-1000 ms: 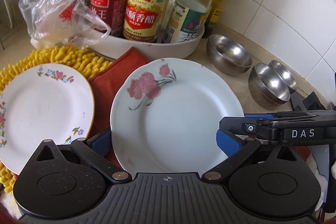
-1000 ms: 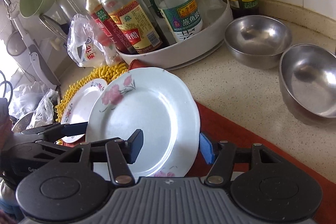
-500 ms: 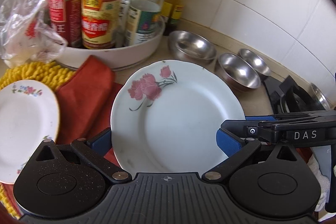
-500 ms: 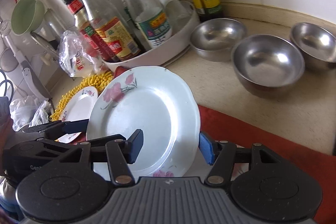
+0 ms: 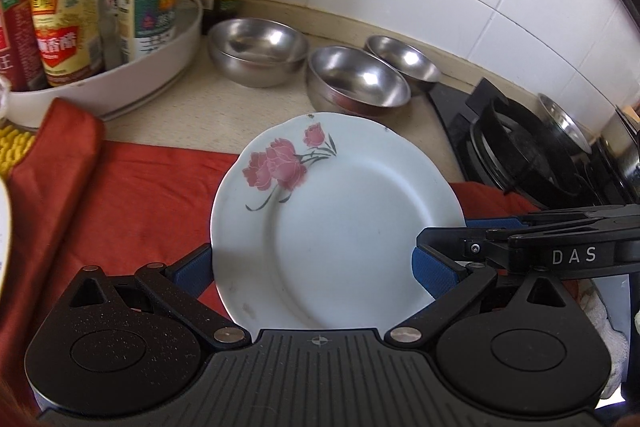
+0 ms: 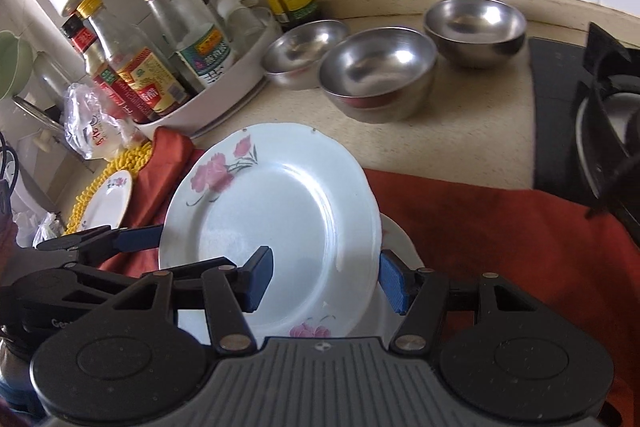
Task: Organize plates and bowls
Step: 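Lower the large plate onto the medium plate and open the right gripper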
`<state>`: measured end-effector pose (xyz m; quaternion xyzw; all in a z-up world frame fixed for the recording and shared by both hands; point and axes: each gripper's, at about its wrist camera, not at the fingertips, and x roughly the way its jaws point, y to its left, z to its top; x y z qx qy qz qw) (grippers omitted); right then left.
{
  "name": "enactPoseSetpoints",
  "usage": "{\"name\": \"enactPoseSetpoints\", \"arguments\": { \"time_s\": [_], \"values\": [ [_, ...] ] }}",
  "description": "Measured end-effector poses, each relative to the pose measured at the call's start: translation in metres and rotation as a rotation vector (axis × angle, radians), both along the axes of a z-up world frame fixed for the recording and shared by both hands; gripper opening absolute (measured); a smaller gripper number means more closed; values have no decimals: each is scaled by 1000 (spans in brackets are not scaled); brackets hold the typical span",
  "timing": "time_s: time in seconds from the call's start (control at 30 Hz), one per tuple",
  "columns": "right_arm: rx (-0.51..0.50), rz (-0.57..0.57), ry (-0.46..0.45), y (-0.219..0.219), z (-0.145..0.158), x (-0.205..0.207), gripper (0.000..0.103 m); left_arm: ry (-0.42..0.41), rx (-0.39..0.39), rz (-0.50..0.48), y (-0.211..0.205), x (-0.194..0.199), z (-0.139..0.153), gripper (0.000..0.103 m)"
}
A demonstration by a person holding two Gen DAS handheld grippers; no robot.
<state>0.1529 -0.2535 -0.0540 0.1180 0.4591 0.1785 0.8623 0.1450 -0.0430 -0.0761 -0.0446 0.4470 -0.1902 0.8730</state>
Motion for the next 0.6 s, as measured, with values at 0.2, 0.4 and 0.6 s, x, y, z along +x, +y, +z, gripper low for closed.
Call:
{"name": "enactPoseSetpoints", "arguments": {
  "time_s": [0.2, 0.4, 0.6],
  "values": [
    [-17, -37, 13, -14, -7, -13, 57, 22, -3, -34, -15, -7, -6, 102],
    [-49, -46, 2, -20, -10, -23, 57, 42, -9, -45, -23, -12, -11, 102],
    [-101, -44, -21, -19, -12, -31, 57, 60, -12, -43, -27, -19, -16, 100]
  ]
}}
